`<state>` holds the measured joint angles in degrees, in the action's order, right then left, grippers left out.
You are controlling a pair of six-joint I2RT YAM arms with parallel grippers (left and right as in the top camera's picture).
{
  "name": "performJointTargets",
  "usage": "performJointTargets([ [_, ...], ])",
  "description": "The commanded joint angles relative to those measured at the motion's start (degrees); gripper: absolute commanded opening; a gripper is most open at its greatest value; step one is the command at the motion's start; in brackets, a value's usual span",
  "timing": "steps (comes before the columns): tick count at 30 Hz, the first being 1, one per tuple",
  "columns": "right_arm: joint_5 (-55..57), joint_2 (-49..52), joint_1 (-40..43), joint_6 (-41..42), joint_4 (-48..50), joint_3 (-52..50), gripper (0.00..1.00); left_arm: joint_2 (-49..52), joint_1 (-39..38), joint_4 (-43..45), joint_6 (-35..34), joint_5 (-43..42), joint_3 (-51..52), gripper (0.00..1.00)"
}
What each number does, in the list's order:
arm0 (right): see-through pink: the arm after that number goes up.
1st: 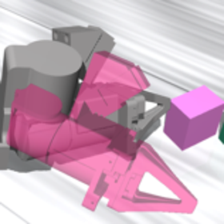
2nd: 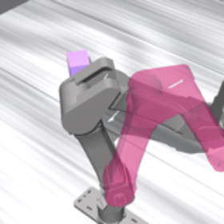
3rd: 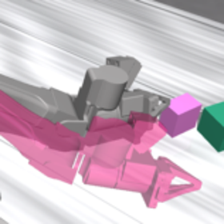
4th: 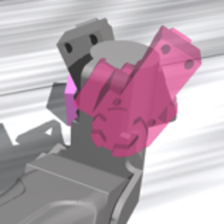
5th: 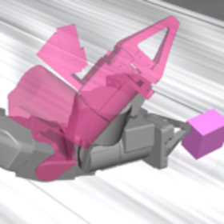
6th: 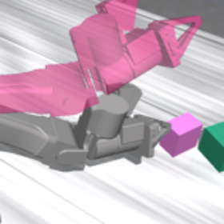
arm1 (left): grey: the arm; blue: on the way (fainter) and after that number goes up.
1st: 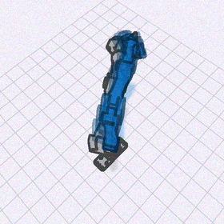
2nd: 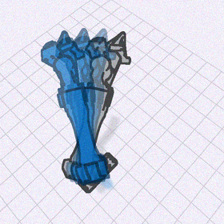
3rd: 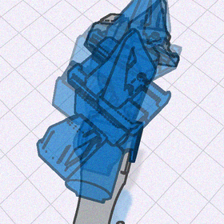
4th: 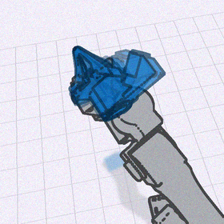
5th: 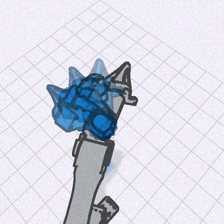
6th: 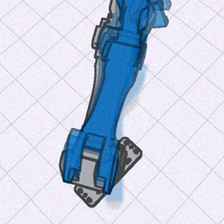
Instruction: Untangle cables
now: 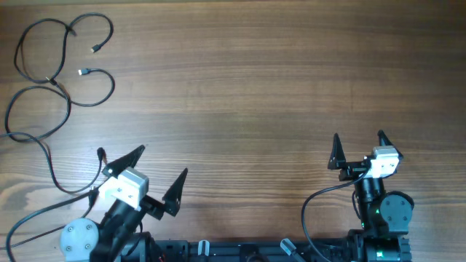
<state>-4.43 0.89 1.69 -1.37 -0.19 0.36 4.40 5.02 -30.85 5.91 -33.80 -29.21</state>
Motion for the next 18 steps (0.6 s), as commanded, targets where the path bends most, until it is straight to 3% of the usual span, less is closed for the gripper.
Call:
performJointTargets([
  [1,0.9,-0.7,0.3,0.3,0.2,-0.1,1.0,-2.7,0.5,4.0,1.1,-0.9,5.2,1.0],
  [8,0.9,-0.7,0.3,0.3,0.2,-0.1,1.0,-3.3,0.5,17.9,-3.9,-0.5,13.4,1.0],
  [18,0.9,-0.6,0.3,0.3,0.2,-0.1,1.0,-4.2,0.6,21.2,-9.6,4.7,18.5,1.0],
])
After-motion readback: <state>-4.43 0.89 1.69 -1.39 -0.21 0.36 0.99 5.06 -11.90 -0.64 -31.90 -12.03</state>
